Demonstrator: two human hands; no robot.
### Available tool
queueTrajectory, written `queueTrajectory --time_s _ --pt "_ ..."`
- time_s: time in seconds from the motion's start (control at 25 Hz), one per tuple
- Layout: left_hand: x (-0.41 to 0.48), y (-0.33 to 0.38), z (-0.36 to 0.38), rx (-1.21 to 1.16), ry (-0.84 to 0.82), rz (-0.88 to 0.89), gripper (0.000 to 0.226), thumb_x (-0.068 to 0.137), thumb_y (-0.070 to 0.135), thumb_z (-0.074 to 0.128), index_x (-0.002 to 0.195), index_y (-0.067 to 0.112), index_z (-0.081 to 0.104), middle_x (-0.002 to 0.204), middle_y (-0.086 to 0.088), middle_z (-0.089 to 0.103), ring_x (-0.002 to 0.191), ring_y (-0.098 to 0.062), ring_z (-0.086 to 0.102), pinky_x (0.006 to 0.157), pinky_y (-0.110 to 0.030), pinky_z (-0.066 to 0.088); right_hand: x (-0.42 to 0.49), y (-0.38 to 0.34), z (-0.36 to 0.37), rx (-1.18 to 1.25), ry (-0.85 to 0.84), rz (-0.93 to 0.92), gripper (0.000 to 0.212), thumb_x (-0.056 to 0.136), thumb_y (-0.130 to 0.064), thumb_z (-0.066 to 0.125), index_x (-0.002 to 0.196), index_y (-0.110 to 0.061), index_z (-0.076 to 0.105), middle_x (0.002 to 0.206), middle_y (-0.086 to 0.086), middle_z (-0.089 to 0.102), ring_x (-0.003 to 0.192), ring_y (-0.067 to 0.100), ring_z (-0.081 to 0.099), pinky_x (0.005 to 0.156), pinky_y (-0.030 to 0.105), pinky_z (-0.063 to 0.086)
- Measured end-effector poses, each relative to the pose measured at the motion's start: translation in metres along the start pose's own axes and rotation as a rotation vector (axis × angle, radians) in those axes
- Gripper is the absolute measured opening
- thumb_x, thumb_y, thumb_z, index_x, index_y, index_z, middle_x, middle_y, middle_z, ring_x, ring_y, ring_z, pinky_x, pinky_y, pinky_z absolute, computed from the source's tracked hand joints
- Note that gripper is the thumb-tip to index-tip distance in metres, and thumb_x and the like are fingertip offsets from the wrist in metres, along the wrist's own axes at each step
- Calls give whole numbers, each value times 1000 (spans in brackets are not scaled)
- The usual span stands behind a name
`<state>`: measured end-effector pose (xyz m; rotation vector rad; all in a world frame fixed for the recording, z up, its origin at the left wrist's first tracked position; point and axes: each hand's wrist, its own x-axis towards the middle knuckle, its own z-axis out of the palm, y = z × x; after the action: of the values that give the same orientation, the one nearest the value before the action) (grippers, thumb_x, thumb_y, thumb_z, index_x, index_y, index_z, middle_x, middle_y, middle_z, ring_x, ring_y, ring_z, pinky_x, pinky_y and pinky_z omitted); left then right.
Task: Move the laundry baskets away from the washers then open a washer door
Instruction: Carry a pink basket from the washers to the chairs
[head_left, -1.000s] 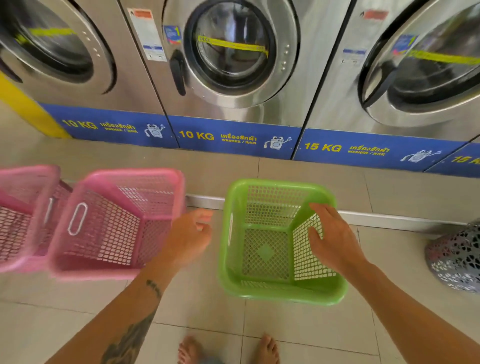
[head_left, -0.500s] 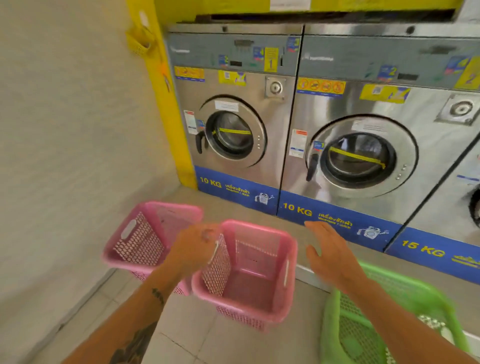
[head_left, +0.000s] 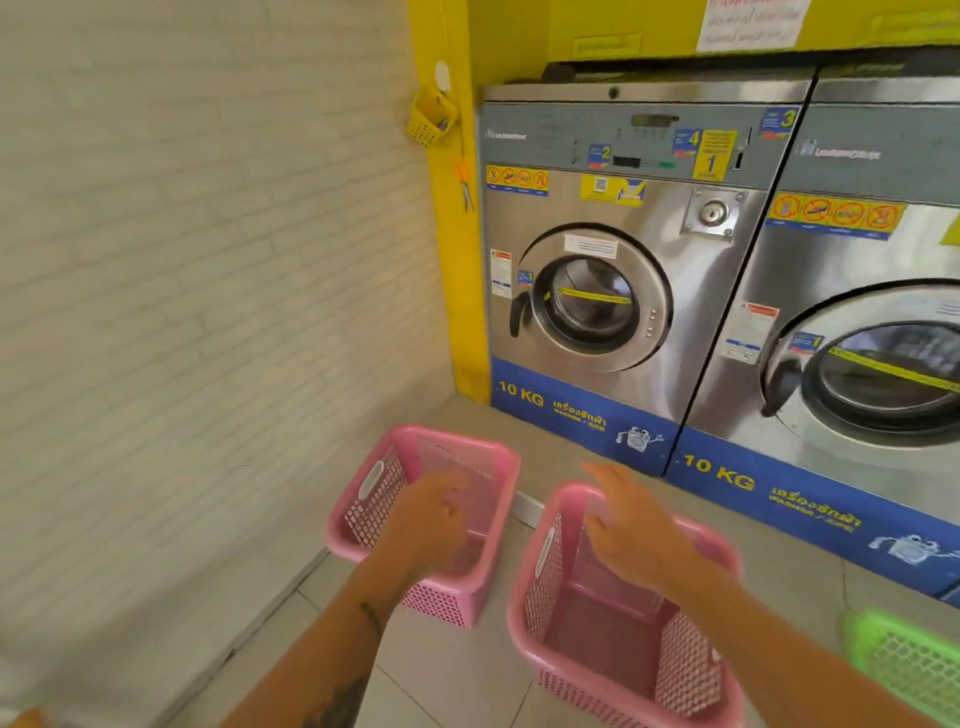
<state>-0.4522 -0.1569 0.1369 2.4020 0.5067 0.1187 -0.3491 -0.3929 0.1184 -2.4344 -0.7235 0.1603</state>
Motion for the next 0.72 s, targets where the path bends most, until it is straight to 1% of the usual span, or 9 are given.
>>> queueTrajectory --time_s 0.2,0.32,0.4,0.44,0.48,0.52,0.56,0.64,0.72 --pt "60 -45 8 21 1 -118 18 90 11 51 102 19 63 100 4 62 86 -11 60 67 -20 51 87 -3 51 26 -92 40 62 84 -12 51 144 -12 37 145 8 42 130 25 42 108 34 32" --pt "94 -74 9 20 21 -123 27 90 10 54 110 25 63 109 13 59 95 -7 57 64 -11 42 126 -5 76 10 -161 57 56 84 -11 50 139 -10 42 140 11 46 126 26 45 106 34 34" --pt "119 -94 10 -19 26 -134 33 88 8 55 113 29 63 104 18 55 98 -7 56 67 -9 42 152 -4 93 -4 -186 74 50 83 -9 49 133 -7 46 134 13 51 121 29 49 103 36 38" --pt "129 -103 11 -15 22 -142 36 88 8 55 114 30 63 103 19 54 100 -6 56 70 -9 43 162 -5 100 -15 -197 84 48 83 -7 48 131 -6 47 132 14 52 118 29 50 101 39 40" --pt "140 -116 13 9 17 -149 38 87 8 56 116 31 62 107 18 54 105 -5 53 81 -12 44 172 -6 109 -27 -212 98 48 83 -6 48 132 -6 47 131 13 52 117 29 51 100 40 42" --pt "153 -131 17 47 11 -145 40 86 10 57 120 31 60 116 15 55 113 -6 50 93 -18 42 182 -6 119 -36 -222 115 50 83 -5 48 133 -7 46 131 13 51 117 28 51 100 41 42" --pt "169 -149 21 91 0 -143 42 86 14 57 124 30 57 126 13 53 120 -9 46 101 -25 40 195 -4 133 -49 -235 141 52 82 -4 48 134 -7 45 132 12 50 119 28 49 100 41 42" --pt "200 -184 28 183 -34 -139 49 84 24 56 132 32 48 140 11 44 131 -15 38 107 -36 38 216 1 161 -77 -257 183 56 80 -4 47 135 -6 43 134 10 47 122 29 47 101 41 42" --pt "233 -223 37 261 -87 -102 60 81 31 57 138 30 39 147 8 37 137 -21 31 111 -42 35 237 10 195 -102 -259 247 60 80 -5 49 140 -7 39 138 8 44 126 29 44 104 43 42"
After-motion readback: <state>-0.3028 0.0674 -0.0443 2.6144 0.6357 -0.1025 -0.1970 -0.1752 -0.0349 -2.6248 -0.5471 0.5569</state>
